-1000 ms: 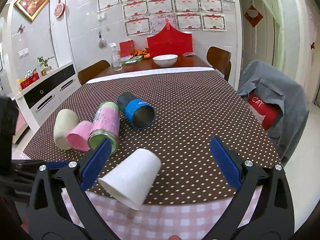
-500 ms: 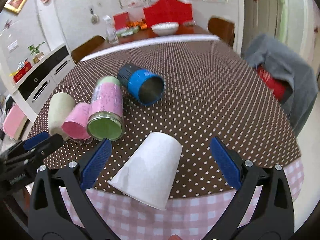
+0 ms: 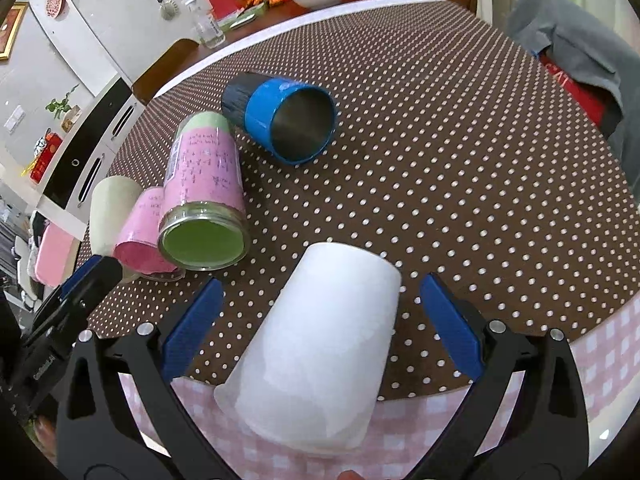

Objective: Flip cup upside down
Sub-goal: 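Lower the white cup rim-down onto the tablecloth with the right gripper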

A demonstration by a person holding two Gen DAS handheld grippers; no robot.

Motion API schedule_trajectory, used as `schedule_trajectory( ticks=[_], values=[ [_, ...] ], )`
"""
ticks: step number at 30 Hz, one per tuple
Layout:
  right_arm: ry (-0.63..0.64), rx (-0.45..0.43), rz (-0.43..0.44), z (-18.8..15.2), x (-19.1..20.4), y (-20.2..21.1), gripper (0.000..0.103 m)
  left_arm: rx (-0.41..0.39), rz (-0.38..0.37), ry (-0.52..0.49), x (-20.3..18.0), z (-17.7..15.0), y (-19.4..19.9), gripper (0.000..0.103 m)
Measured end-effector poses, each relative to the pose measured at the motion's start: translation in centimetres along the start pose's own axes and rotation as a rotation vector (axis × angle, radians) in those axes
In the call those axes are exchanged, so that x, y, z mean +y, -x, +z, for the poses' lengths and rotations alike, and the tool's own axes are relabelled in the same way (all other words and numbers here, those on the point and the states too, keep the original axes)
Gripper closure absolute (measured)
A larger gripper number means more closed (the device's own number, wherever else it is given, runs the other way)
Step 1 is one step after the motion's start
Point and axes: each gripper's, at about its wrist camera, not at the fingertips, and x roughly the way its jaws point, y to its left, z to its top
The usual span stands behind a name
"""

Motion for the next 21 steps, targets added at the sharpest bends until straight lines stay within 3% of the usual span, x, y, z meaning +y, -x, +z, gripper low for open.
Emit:
schedule_trajectory(
  ticks=[2, 4, 6, 9, 12, 17, 21],
  values=[
    [-0.019, 0.036, 0.034, 0.1, -0.3, -0.6, 0.008, -0.001, -0.006, -0.003, -0.1, 0.0, -0.1, 0.029],
    [-0.03, 0.051, 0.034, 0.2, -0.7, -1.0, 0.018, -0.002, -0.009, -0.003, -0.1, 0.0, -0.2, 0.029],
    [-0.039, 0.06, 0.036, 0.3, -1.0, -1.3, 0.022, -0.001, -0.009, -0.004, -0.1, 0.0, -0.3, 0.029],
    [-0.037, 0.06, 0.043, 0.5, -1.1, -1.3, 0.024, 0.0, -0.013, 0.0, -0.2, 0.0, -0.3, 0.029],
    [-0.022, 0.06, 0.036, 0.5, -1.2, -1.1, 0.034, -0.001, -0.016, -0.001, -0.3, 0.0, -0.4, 0.029],
    [0.009, 0.057, 0.048, -0.1, -1.4, -0.7, 0.038, -0.006, -0.005, -0.019, -0.9, -0.1, -0.4, 0.029],
    [0.057, 0.009, 0.013, -0.1, -0.8, 0.1, 0.043, -0.006, 0.009, -0.026, -1.1, -0.2, -0.4, 0.029]
  ],
)
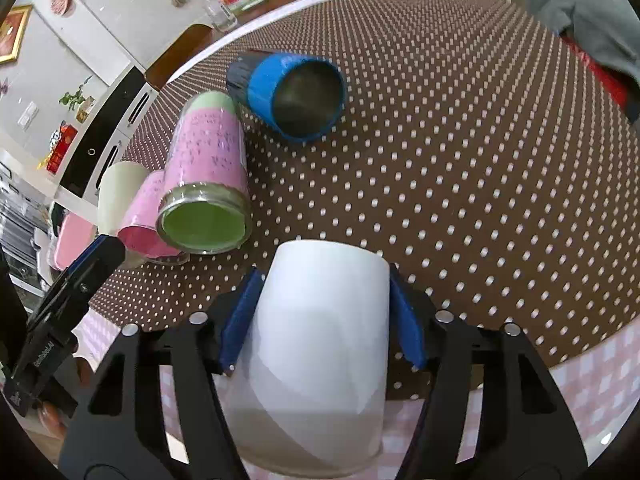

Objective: Flip cup upside down
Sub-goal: 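Lower the white cup rim-down onto the tablecloth with the right gripper, then open the right gripper and pull it back from the cup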

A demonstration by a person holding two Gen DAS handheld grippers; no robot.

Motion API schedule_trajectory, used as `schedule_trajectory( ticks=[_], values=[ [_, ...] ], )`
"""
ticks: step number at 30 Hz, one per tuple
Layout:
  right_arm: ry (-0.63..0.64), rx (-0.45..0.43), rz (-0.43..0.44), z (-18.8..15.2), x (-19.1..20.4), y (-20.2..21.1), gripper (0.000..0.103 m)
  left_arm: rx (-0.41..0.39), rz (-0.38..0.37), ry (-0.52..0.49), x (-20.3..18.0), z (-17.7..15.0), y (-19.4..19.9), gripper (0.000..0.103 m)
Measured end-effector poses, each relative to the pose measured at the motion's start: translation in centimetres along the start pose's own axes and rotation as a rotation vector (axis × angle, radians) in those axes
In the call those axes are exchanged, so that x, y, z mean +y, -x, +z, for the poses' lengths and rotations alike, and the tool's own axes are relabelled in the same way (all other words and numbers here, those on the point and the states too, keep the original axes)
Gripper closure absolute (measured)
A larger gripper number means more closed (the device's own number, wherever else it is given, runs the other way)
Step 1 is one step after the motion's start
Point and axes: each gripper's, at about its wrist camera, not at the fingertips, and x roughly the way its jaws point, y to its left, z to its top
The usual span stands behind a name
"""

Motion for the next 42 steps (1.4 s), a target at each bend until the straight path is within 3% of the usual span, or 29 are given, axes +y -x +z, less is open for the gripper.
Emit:
schedule_trajectory(
  ticks=[14, 24, 30, 42],
  values=[
    [0.173, -0.208, -0.079, 1.7, 1.8, 2.3, 0.046, -0.045, 0.034, 0.004, -0.4, 0.3, 0.5, 0.029],
    [0.285, -0.364, -0.228, 1.3, 2.9, 2.7, 0.046, -0.047, 0.042, 0.025, 0.0, 0.4, 0.2, 0.029],
    [0.306, -0.453, -0.219, -0.5, 2.3, 2.6, 0.046, -0.05, 0.043, 0.022, -0.4, 0.3, 0.2, 0.029],
    [0.312, -0.501, -0.213, -3.4, 2.2, 3.8, 0.046, -0.068, 0.051, -0.004, -1.8, -0.3, 1.1, 0.029]
  ],
)
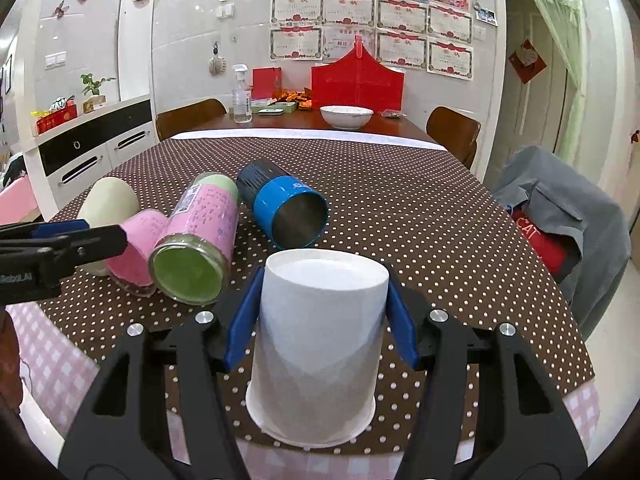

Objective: Flip cup upside down
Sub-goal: 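Open the right gripper and pull it back from the cup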

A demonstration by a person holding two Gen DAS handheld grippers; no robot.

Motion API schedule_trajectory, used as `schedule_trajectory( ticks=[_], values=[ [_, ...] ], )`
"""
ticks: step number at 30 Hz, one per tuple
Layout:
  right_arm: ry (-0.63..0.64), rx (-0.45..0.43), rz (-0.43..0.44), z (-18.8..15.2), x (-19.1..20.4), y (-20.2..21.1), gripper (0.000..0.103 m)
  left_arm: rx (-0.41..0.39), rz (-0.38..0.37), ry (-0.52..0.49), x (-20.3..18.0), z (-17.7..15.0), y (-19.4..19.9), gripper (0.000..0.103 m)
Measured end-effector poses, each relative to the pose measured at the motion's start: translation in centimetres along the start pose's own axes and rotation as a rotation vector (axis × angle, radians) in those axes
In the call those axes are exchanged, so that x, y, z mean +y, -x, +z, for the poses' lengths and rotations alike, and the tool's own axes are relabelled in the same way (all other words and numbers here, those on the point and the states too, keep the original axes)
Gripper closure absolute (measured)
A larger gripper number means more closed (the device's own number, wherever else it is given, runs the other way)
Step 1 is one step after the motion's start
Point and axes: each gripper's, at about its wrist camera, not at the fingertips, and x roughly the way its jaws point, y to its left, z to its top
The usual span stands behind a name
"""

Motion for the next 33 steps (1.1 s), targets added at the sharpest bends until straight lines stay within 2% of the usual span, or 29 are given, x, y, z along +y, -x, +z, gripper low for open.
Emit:
schedule_trajectory(
  ticks=[11, 14, 15, 27, 33],
  values=[
    [-0.05, -0.011, 0.06, -1.9, 0.1, 1.2, 0.045, -0.032, 0.024, -0.05, -1.3, -1.6, 1.1, 0.029],
    [-0.066, -0.025, 0.081, -1.8, 0.0, 1.7, 0.039, -0.043, 0.034, -0.054, -1.5, -2.1, 1.7, 0.029],
    [-0.067, -0.032, 0.085, -1.8, 0.0, 1.9, 0.037, -0.048, 0.036, -0.054, -1.5, -2.2, 1.8, 0.029],
    [-0.066, -0.111, 0.115, -1.8, -0.1, 5.5, 0.034, -0.114, 0.087, -0.055, -1.8, -3.2, 5.0, 0.029],
    [-0.064, -0.177, 0.109, -1.7, -0.3, 8.7, 0.029, -0.188, 0.109, -0.066, -2.6, -3.9, 7.8, 0.029]
  ],
)
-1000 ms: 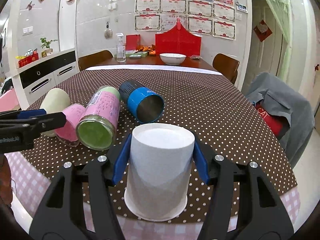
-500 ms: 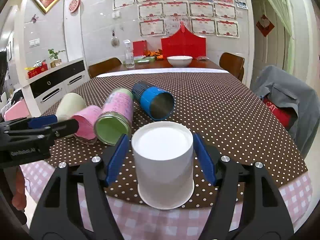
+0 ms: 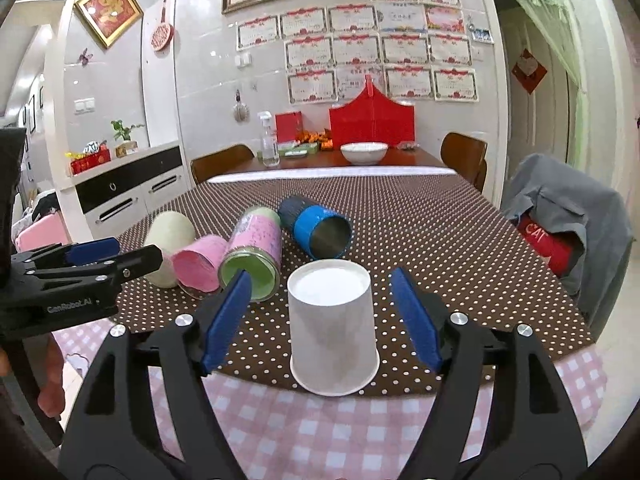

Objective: Flip cup upside down

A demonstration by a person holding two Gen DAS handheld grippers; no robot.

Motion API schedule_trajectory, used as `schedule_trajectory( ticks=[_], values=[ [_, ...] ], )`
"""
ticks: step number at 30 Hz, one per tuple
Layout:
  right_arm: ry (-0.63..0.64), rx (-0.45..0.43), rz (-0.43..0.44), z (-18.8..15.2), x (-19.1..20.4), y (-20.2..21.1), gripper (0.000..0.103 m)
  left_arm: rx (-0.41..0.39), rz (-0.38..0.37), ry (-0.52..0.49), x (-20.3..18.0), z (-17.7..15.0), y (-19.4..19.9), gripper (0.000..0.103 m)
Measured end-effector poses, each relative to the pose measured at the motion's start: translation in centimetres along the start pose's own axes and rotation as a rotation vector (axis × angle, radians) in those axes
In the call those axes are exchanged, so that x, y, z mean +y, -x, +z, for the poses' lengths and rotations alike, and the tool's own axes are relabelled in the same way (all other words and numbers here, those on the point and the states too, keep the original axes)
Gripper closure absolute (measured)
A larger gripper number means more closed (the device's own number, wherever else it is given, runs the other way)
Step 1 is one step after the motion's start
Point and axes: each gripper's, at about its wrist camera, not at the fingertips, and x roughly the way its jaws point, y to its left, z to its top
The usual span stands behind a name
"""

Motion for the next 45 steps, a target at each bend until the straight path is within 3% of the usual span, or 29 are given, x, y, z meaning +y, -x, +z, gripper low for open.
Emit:
schedule_trajectory(
  ticks=[10, 17, 45],
  values=[
    [0.055, -0.14, -0.071, 0.7, 1.2, 5.0, 0.009, -0.158, 0.044, -0.045, -1.3, 0.3, 4.9, 0.028],
    [0.058, -0.191, -0.077, 0.7, 1.5, 6.0, 0.006, -0.275, 0.049, -0.055, -1.9, 0.2, 6.4, 0.027],
    [0.039, -0.19, -0.072, -0.2, 1.7, 5.7, 0.006, -0.39, 0.101, -0.089, -3.4, -1.0, 7.6, 0.027]
  ],
)
